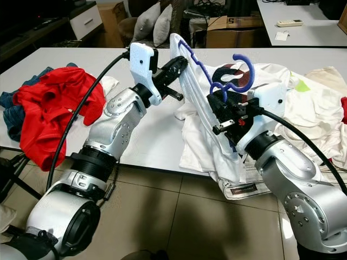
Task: Hang hanger
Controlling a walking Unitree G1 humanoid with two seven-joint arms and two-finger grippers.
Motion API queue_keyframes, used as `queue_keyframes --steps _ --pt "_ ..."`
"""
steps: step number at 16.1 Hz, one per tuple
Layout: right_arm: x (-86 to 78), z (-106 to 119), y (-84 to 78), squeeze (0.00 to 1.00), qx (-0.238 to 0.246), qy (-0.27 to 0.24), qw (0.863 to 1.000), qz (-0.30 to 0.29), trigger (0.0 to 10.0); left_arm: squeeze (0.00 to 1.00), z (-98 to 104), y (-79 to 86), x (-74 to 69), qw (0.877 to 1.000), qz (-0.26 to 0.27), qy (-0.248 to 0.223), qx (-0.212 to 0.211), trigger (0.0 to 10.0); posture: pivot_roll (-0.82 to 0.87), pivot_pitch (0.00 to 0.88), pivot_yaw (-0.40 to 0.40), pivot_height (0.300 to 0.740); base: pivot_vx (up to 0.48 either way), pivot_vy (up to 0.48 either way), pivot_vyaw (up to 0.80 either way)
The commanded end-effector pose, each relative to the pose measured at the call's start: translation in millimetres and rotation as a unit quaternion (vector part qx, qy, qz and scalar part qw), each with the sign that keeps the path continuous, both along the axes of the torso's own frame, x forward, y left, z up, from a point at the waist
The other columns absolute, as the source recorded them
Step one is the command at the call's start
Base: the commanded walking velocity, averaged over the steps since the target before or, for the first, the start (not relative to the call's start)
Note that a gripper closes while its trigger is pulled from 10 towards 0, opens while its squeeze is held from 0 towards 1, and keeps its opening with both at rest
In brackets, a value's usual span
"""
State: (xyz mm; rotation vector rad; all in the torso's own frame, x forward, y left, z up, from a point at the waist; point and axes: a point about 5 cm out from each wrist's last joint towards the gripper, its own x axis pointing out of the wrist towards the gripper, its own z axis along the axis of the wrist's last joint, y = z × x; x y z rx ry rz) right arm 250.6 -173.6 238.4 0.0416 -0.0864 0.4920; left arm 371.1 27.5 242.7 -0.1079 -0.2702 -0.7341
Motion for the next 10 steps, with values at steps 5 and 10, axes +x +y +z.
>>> queue_keyframes --steps 5,10 --pt "-0.5 2.2 -1.4 0.00 -0.001 -0.002 1.000 -0.001 10.0 1.00 0.5 2.6 -1.7 1.000 0.005 0.001 -0.008 10.0 -0.06 0.007 0.160 0.740 0.000 0.000 0.00" --pt "-0.1 3.6 1.1 0.00 -0.001 -0.003 1.000 0.006 10.0 1.00 2.1 3.1 4.9 0.999 0.036 0.020 -0.024 10.0 -0.06 0.004 0.160 0.740 0.000 0.000 0.00"
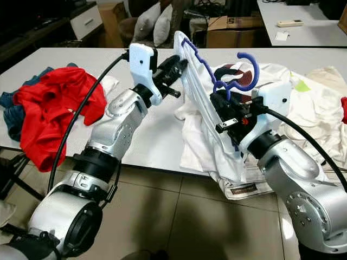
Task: Hang hanger
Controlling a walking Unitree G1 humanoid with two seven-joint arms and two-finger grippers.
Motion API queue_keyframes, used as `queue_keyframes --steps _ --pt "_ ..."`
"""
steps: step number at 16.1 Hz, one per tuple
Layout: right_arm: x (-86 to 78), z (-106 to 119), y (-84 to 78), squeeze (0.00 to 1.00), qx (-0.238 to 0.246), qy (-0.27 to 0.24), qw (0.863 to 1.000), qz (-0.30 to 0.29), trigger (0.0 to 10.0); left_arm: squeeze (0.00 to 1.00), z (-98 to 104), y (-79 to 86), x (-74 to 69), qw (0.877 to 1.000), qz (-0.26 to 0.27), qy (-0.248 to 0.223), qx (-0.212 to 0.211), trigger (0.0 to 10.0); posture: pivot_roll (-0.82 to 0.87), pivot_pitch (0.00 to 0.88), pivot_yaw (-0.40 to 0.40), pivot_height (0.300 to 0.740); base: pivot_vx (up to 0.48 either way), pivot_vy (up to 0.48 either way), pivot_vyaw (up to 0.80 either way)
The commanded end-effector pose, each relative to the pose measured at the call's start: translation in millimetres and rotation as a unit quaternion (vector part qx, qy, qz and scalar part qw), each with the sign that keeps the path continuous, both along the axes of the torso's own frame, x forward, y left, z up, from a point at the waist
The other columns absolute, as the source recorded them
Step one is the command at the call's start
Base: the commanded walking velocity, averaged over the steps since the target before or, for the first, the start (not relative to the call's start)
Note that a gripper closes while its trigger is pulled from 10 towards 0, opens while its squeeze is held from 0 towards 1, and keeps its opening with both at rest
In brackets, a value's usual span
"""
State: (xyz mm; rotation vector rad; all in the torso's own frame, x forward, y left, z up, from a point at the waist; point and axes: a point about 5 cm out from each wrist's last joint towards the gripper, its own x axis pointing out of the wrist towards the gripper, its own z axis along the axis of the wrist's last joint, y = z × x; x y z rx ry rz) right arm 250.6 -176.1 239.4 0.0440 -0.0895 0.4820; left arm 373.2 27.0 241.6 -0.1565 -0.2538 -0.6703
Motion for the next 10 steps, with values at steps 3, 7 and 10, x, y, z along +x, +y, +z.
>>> queue_keyframes --steps 3,7,10 --pt "-0.6 2.2 5.0 0.00 -0.004 0.000 1.000 0.018 10.0 0.00 -0.1 -1.0 4.5 1.000 0.004 0.016 -0.001 10.0 -0.07 0.000 0.158 0.740 0.000 0.000 0.00" --pt "-1.0 2.3 6.8 0.00 -0.006 0.000 1.000 0.023 10.0 0.00 -4.8 -5.0 5.6 1.000 0.002 0.029 0.004 2.0 -0.07 0.000 0.159 0.740 0.000 0.000 0.00" --pt "-0.1 2.6 7.4 0.00 -0.006 -0.001 1.000 0.025 10.0 0.00 -4.8 -2.1 6.9 1.000 0.008 0.028 0.001 0.0 -0.07 0.000 0.158 0.740 0.000 0.000 0.00"
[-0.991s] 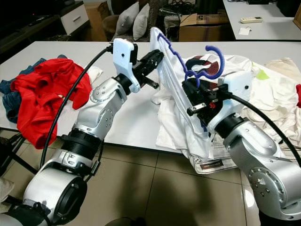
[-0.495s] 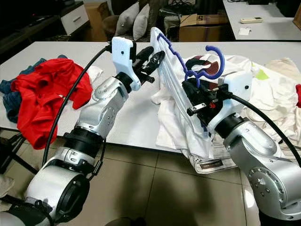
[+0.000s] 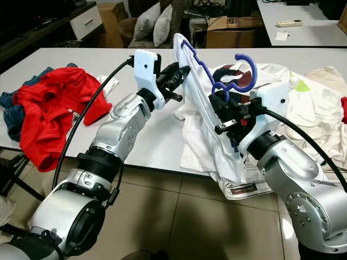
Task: Hang hanger
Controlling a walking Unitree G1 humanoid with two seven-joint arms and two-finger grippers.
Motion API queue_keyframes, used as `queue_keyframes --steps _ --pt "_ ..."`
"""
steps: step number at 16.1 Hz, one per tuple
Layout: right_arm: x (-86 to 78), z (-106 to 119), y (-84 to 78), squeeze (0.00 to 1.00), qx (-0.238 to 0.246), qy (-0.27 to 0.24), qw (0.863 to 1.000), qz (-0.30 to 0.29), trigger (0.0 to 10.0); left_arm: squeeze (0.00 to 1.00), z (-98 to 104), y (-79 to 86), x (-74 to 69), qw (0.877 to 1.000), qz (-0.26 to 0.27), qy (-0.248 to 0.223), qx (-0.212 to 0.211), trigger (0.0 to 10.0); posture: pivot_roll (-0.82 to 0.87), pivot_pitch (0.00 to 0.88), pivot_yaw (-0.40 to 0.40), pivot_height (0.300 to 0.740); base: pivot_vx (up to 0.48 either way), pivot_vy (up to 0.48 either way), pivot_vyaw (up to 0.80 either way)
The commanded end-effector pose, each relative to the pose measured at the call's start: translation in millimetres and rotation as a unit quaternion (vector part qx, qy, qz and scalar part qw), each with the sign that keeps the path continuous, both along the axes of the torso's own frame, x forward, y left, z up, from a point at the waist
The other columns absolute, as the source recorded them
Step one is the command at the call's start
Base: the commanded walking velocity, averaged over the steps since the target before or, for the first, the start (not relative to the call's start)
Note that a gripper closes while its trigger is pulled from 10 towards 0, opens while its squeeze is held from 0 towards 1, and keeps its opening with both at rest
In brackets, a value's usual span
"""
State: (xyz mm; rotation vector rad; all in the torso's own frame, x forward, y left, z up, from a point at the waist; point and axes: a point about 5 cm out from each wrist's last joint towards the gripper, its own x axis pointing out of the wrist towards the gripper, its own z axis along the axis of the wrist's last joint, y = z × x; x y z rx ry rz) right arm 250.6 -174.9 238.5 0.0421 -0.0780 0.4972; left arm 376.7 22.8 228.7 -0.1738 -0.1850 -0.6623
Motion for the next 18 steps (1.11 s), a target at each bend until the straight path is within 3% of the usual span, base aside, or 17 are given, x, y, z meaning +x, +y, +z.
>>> queue_keyframes --steps 1,11,18 --pt "0.1 3 6.3 0.00 -0.004 -0.006 1.000 0.018 10.0 0.00 9 2.7 3.7 1.000 0.008 -0.010 -0.002 0.0 -0.07 0.000 0.156 0.740 0.000 0.000 0.00" --pt "1.5 -2 6.2 0.00 -0.019 0.008 1.000 0.011 10.0 0.00 16 9.0 4.0 0.999 0.006 -0.032 -0.009 0.0 -0.07 0.000 0.158 0.740 0.000 0.000 0.00" --pt "-0.3 -26 3.8 0.00 -0.059 0.083 0.995 0.001 10.0 0.00 45 18.6 4.3 0.996 0.010 -0.089 -0.027 0.0 -0.06 0.000 0.161 0.740 0.000 0.000 0.00"
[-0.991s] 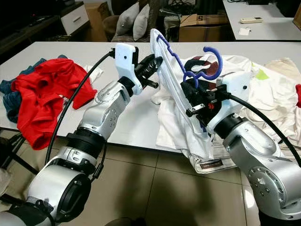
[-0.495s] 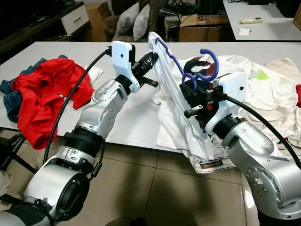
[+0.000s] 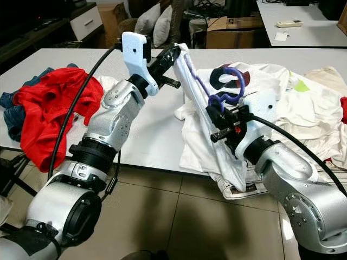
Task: Hang hanger
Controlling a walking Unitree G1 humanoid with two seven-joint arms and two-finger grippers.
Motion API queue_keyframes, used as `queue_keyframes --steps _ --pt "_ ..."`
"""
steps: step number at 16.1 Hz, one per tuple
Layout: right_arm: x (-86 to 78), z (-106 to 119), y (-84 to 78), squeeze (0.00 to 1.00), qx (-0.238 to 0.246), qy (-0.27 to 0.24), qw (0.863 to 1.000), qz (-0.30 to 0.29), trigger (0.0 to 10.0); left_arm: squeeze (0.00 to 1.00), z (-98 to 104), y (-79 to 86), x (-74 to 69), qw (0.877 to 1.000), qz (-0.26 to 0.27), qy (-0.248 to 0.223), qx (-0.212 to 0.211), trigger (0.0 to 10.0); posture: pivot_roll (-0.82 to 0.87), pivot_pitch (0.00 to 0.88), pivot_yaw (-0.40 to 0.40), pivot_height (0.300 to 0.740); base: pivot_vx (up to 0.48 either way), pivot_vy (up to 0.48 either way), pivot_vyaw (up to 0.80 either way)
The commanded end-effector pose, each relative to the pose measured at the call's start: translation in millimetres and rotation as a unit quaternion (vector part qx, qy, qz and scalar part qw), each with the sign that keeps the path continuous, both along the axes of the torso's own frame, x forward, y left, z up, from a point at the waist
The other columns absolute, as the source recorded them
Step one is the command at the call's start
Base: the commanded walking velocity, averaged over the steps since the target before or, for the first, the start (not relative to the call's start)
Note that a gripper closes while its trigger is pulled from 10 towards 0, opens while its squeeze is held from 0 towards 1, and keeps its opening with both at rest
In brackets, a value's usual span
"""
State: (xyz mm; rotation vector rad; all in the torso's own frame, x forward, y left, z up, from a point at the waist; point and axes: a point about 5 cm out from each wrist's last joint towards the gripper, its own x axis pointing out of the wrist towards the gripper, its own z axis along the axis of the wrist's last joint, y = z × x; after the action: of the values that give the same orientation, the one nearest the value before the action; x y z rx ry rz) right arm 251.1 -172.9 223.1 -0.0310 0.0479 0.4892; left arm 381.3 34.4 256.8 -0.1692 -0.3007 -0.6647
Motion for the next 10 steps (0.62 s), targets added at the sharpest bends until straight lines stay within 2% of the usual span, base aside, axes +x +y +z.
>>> queue_keyframes --steps 1,5,8,10 --pt "-0.8 -12 3.1 0.00 -0.010 0.035 0.999 0.008 10.0 0.00 18 7.3 -0.7 0.999 0.008 -0.037 -0.010 0.0 -0.06 0.000 0.162 0.740 0.000 0.000 0.00" --pt "2.1 -10 -0.3 0.00 -0.004 0.035 0.999 -0.015 10.0 0.00 19 7.5 -4.6 0.999 -0.002 -0.048 -0.007 0.0 -0.07 0.000 0.165 0.740 0.000 0.000 0.00" --pt "10.1 4 -13.1 0.00 0.048 -0.002 0.996 -0.071 10.0 0.00 6 10.0 -8.7 0.999 0.003 -0.041 0.029 0.0 -0.07 0.000 0.169 0.740 0.000 0.000 0.00" --pt "10.1 13 -14.4 0.00 0.076 -0.023 0.995 -0.067 10.0 0.00 -6 7.5 -15.4 0.998 -0.009 -0.031 0.045 0.0 -0.06 0.000 0.169 0.740 0.000 0.000 0.00"
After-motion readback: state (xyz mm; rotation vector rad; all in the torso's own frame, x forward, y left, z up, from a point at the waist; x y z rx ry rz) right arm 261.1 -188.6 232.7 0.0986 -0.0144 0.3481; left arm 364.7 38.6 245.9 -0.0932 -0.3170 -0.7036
